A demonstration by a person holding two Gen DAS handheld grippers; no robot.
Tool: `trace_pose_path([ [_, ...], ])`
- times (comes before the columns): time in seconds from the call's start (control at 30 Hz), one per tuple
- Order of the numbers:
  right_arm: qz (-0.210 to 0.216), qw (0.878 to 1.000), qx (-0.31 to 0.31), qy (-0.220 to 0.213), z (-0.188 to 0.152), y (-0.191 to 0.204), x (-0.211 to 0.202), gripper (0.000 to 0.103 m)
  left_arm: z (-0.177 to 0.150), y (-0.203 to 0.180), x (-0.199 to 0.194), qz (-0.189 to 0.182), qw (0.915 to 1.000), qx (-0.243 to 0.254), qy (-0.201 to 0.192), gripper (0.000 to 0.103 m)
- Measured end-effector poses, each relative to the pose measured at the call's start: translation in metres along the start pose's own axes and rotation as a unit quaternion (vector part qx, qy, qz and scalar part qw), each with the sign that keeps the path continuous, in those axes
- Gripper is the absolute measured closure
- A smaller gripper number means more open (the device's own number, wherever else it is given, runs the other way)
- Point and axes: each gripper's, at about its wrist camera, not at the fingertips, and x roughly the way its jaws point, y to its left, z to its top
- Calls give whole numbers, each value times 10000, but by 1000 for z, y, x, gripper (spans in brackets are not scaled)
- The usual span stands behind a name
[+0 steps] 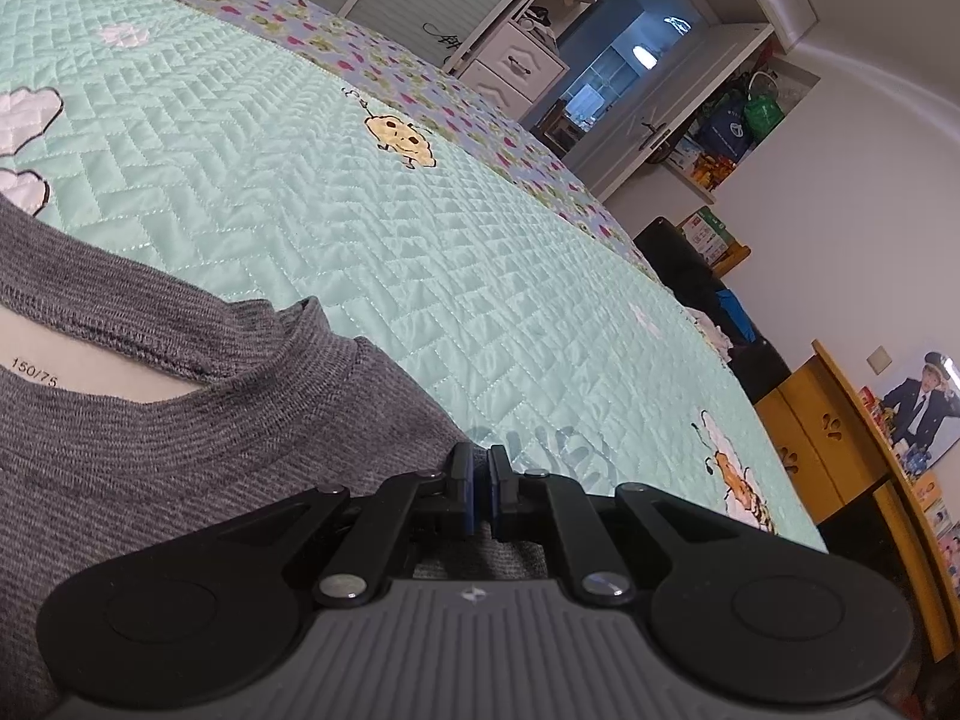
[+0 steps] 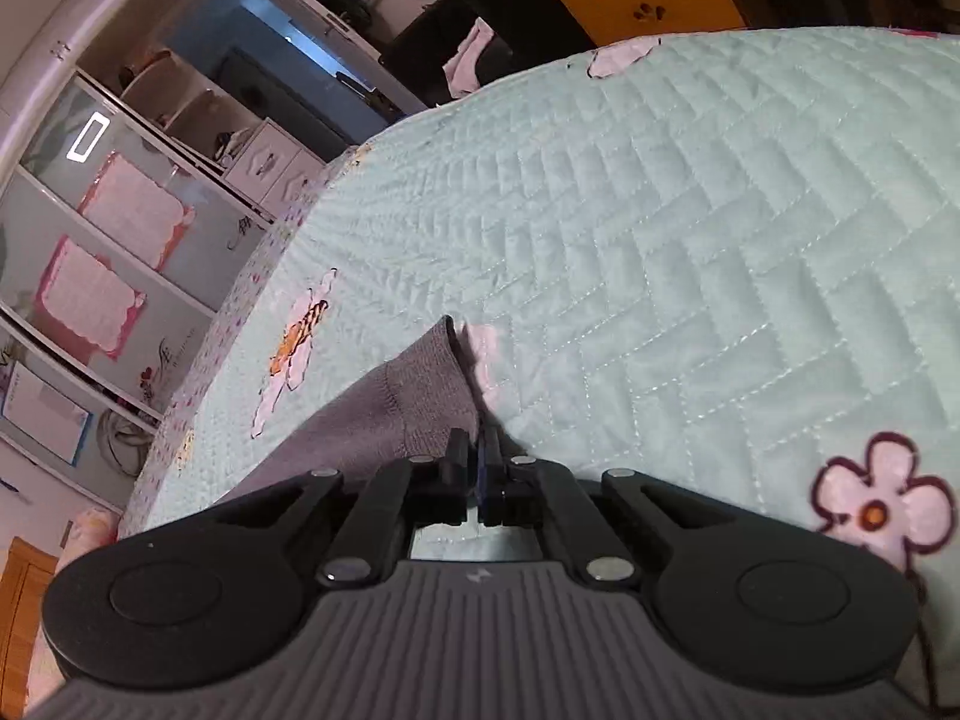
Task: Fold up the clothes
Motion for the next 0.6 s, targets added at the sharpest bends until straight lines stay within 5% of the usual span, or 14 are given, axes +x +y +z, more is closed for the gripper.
trace_pose_path([
  [0.13, -648, 9950, -510, -566, 18, 21, -25, 96, -1, -10, 0, 184, 9993, 311, -20, 94],
  [0.2, -520, 9870, -1305, -786, 23, 45, -27, 92, -2, -14, -1, 223, 9988, 441, -43, 94],
  [0.3, 31, 9719, -2348, -178, 35, 82, 13, 45, -2, -13, -1, 187, 9991, 388, -49, 94],
  [0.43, 759, 9398, -3292, 509, 40, 124, 71, 45, -3, -20, 0, 286, 9980, 557, -70, 94],
  [0.53, 1236, 9266, -3519, 473, 23, 164, 85, 45, -4, -24, 0, 359, 9972, 650, -100, 94],
  [0.6, 2279, 9154, -3243, 708, 6, 183, 85, 46, -3, -24, 0, 358, 9973, 635, -95, 94],
])
